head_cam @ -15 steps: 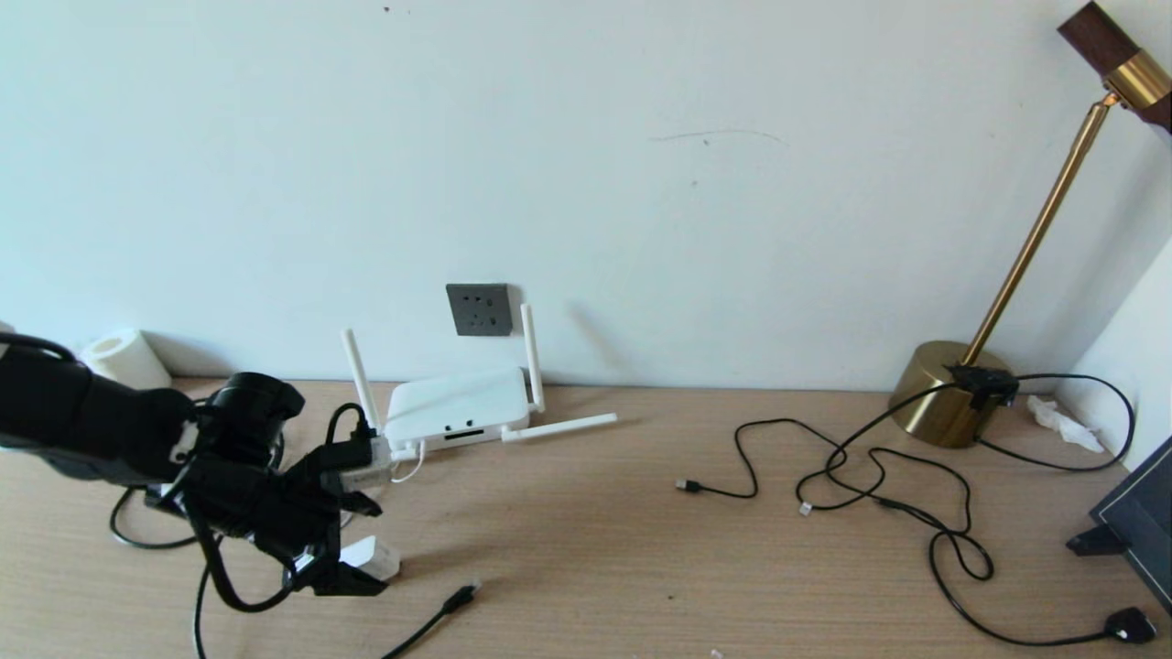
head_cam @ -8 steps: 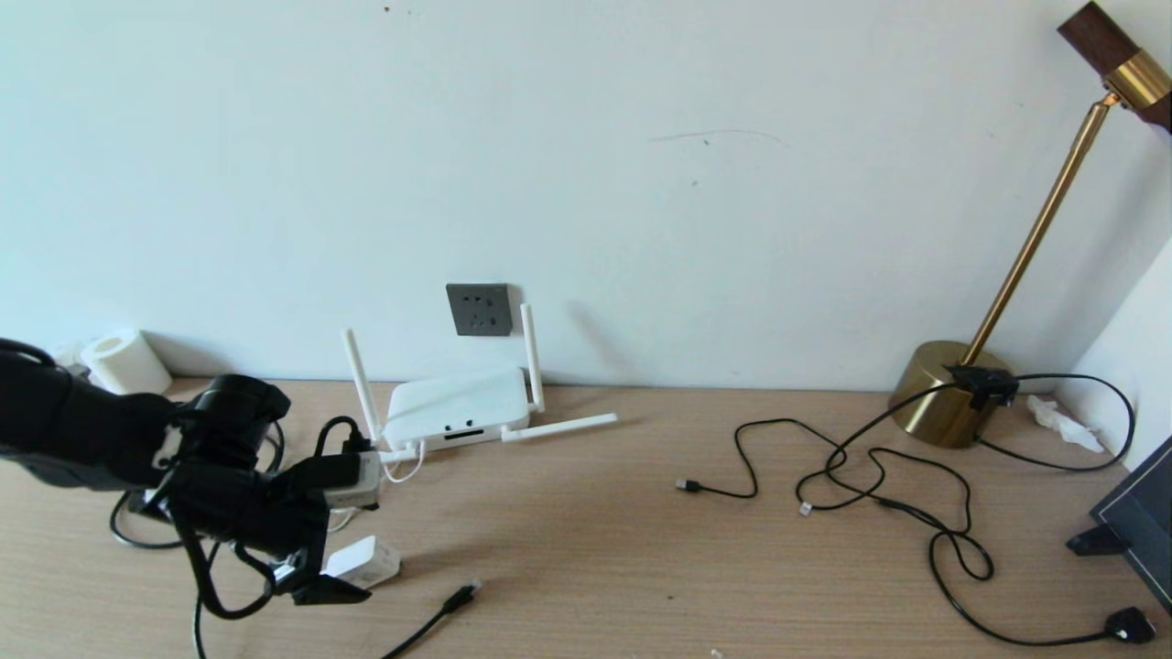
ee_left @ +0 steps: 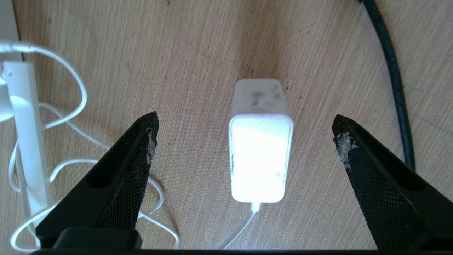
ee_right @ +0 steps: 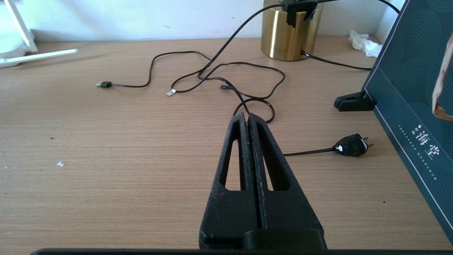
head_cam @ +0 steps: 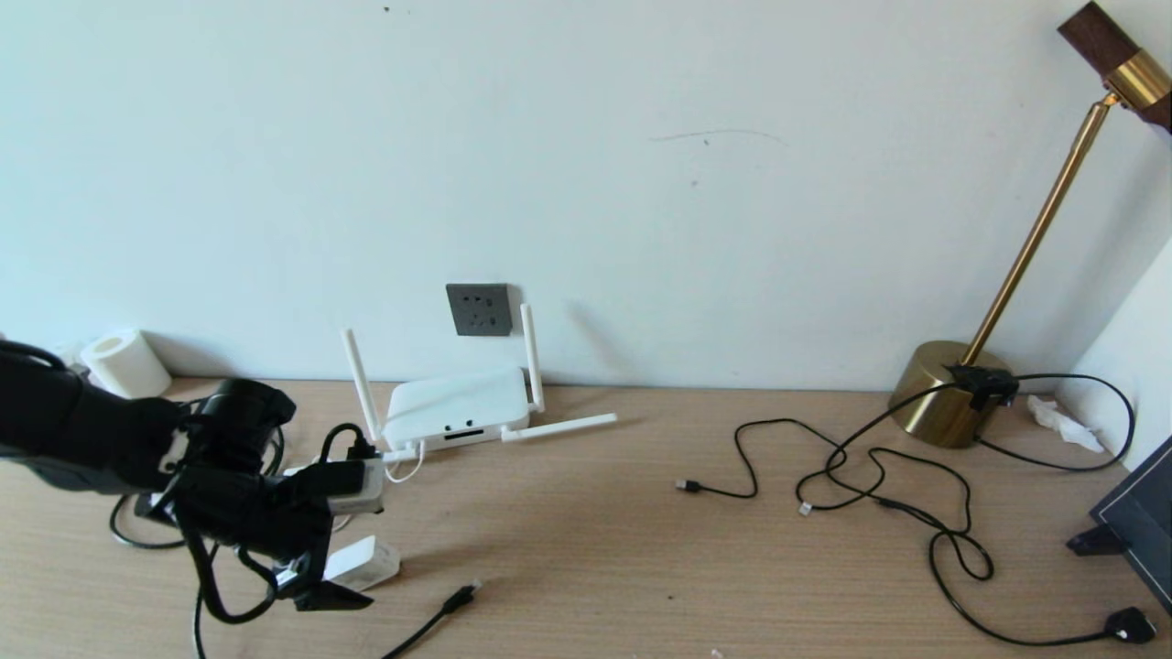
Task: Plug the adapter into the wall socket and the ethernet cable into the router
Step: Align plug and socket
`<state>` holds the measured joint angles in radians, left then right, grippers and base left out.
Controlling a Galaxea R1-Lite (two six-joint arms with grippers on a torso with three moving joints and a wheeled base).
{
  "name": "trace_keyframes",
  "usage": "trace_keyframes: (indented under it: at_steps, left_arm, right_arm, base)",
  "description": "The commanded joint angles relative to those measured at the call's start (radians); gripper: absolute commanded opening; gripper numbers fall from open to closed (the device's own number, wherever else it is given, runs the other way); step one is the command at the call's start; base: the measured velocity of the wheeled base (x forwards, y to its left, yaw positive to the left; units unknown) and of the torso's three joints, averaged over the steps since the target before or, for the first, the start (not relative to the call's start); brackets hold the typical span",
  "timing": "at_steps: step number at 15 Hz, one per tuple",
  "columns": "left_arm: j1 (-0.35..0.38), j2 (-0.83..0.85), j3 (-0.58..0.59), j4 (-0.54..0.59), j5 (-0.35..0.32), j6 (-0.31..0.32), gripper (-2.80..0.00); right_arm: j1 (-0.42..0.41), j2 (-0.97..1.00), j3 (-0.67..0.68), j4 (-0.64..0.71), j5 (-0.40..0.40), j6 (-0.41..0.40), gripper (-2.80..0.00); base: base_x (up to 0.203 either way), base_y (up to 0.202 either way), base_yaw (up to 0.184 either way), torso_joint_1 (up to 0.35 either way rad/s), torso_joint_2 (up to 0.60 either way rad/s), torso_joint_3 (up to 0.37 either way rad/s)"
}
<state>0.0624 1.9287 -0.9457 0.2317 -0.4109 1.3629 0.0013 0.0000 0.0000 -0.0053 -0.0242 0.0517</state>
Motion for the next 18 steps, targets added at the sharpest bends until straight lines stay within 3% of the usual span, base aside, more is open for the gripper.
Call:
trace_keyframes:
  at_steps: [1,16,17,18]
  left_arm:
    - [-0.010,0.003,-0.002,0.001,-0.002,0.004,0.00]
    - [-0.015,0.021,-0.004,0.001,0.000,-0.001,0.00]
    - [-0.016,0.023,-0.005,0.001,0.000,-0.001,-1.64]
    - [-0.018,0.024,-0.005,0.000,0.000,-0.001,-2.80]
  right_arm:
    - [0.000,0.002,0.000,-0.001,0.000,0.000,-2.80]
    - [0.000,0.002,0.000,-0.001,0.000,0.000,-2.80]
    - [0.000,0.002,0.000,-0.001,0.000,0.000,-2.80]
    - [0.000,0.002,0.000,-0.001,0.000,0.000,-2.80]
  base:
    - [0.000,0.000,0.000,0.000,0.00,0.000]
    - [0.000,0.000,0.000,0.000,0.00,0.000]
    - [0.000,0.000,0.000,0.000,0.00,0.000]
    - [0.000,0.000,0.000,0.000,0.00,0.000]
